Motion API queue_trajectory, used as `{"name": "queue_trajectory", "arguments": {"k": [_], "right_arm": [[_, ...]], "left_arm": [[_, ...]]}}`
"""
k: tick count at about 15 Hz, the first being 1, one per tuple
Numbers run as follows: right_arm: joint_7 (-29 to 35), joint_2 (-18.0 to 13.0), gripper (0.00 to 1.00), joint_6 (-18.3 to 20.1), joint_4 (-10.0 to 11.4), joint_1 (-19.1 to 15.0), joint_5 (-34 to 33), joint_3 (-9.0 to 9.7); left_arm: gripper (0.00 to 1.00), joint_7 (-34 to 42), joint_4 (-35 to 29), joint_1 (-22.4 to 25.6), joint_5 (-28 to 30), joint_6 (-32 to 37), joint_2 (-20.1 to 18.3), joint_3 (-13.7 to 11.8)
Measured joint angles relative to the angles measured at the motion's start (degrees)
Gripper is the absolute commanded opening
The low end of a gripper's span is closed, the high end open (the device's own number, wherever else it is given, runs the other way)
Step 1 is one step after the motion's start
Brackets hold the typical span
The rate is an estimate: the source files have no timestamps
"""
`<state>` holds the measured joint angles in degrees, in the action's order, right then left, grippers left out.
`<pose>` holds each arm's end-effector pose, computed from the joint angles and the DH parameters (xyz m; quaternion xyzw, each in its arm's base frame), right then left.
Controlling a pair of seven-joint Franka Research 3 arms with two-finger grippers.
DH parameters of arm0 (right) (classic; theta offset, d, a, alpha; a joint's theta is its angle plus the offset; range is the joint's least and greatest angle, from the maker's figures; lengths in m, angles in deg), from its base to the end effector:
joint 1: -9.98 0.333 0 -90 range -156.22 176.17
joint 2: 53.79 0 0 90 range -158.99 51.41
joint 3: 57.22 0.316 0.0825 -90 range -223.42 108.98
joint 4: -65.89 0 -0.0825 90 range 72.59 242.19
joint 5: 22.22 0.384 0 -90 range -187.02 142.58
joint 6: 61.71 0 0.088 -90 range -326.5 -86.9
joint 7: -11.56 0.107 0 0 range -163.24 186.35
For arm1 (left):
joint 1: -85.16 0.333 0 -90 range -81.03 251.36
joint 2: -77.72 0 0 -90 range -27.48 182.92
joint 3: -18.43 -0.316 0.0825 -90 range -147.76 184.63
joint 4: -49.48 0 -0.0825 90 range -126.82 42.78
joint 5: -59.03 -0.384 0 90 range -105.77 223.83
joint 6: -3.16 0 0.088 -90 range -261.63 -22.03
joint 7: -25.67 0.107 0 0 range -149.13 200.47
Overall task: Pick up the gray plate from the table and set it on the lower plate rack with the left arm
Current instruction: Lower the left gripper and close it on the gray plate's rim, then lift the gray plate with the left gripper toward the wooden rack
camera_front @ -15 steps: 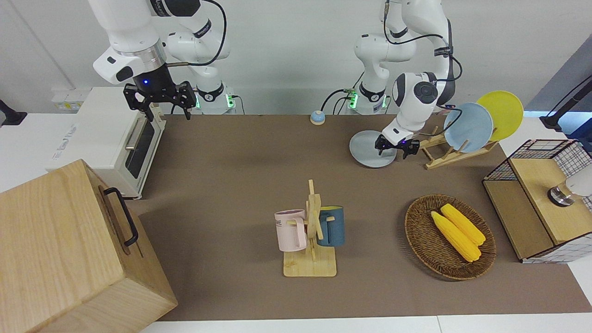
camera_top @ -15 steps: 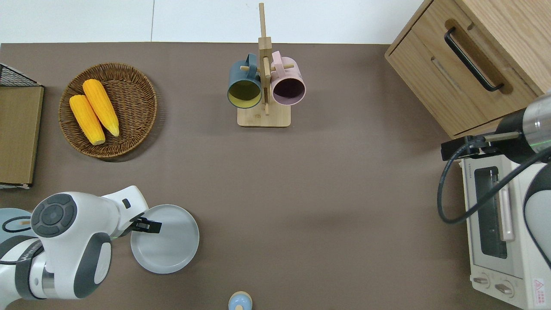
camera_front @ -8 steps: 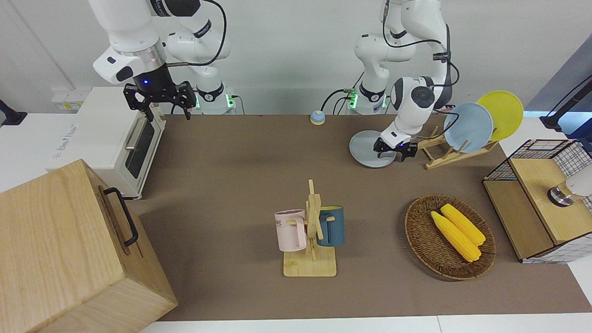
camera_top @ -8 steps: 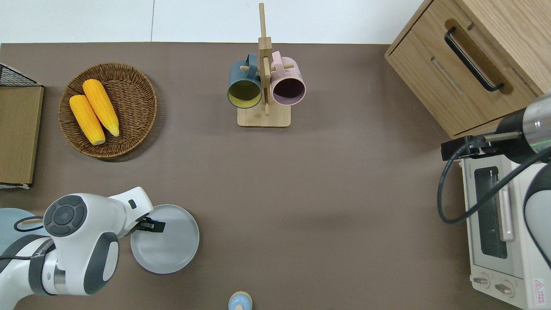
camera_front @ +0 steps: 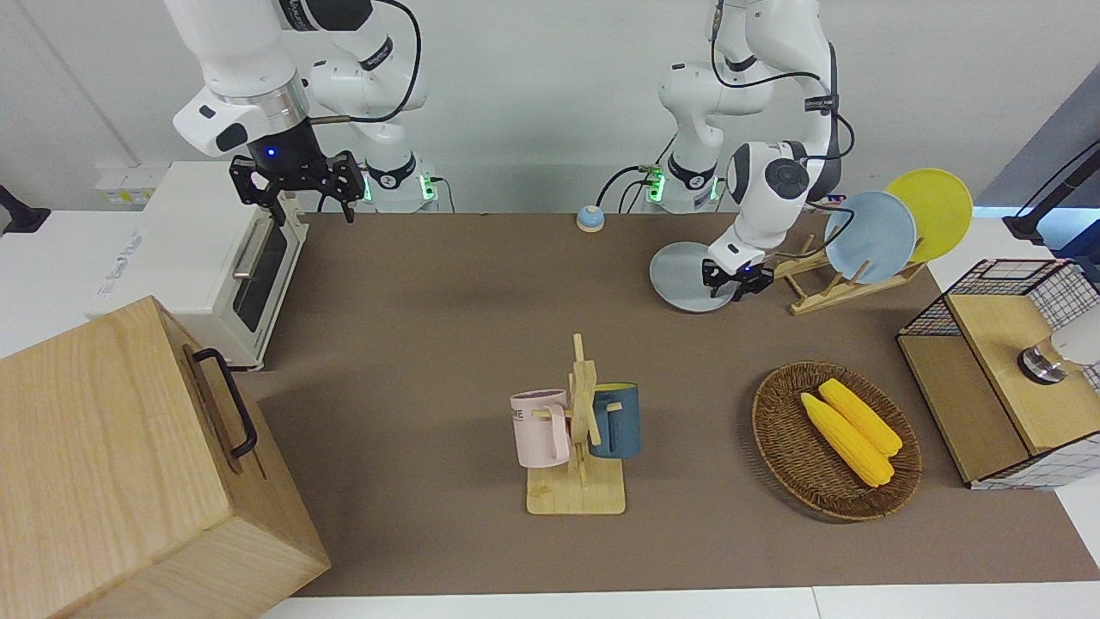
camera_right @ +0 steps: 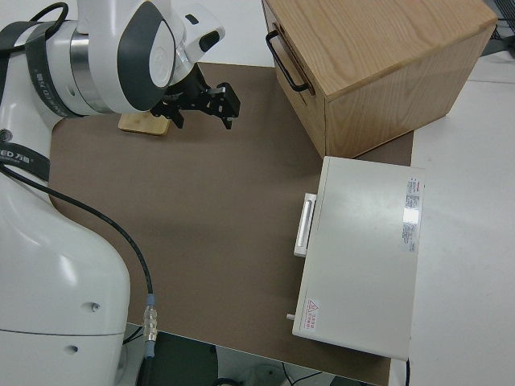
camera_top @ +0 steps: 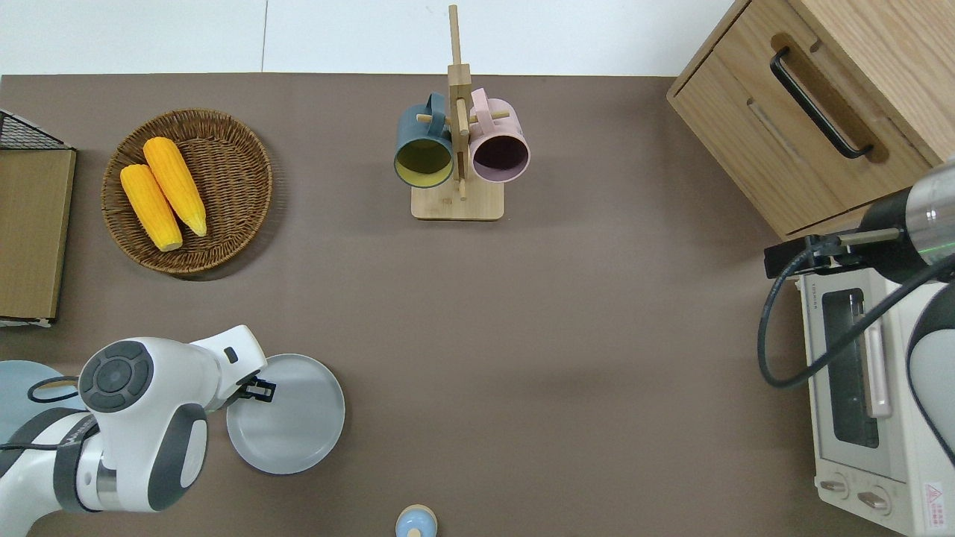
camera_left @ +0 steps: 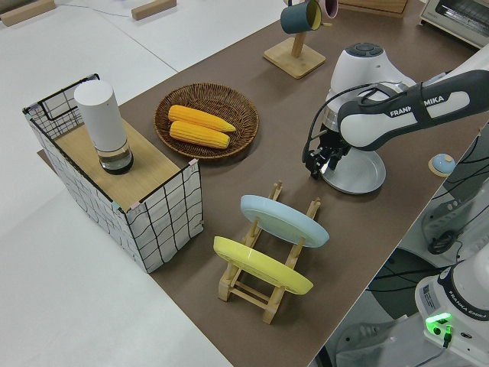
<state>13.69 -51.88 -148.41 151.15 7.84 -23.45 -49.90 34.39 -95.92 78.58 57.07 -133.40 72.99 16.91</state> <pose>0.5575 0.0468 0.6399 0.9996 0.0260 -0.0034 0.0088 0.4417 -0.0389 0.2969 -0.9905 0.1327 0.0362 0.0091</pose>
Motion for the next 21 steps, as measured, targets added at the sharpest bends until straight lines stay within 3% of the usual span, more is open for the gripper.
{"name": "queue_trajectory", "arguments": {"k": [15, 21], "right_arm": [[0.0, 0.0, 0.983, 0.0, 0.0, 0.0, 0.0, 0.0], [0.0, 0.0, 0.983, 0.0, 0.0, 0.0, 0.0, 0.0]], "left_arm": [[0.0, 1.2, -0.1, 0.3, -0.1, 0.5, -1.3, -0.2], [0.0, 4.1, 4.0, 1.0, -0.1, 8.2, -2.2, -2.7]]}}
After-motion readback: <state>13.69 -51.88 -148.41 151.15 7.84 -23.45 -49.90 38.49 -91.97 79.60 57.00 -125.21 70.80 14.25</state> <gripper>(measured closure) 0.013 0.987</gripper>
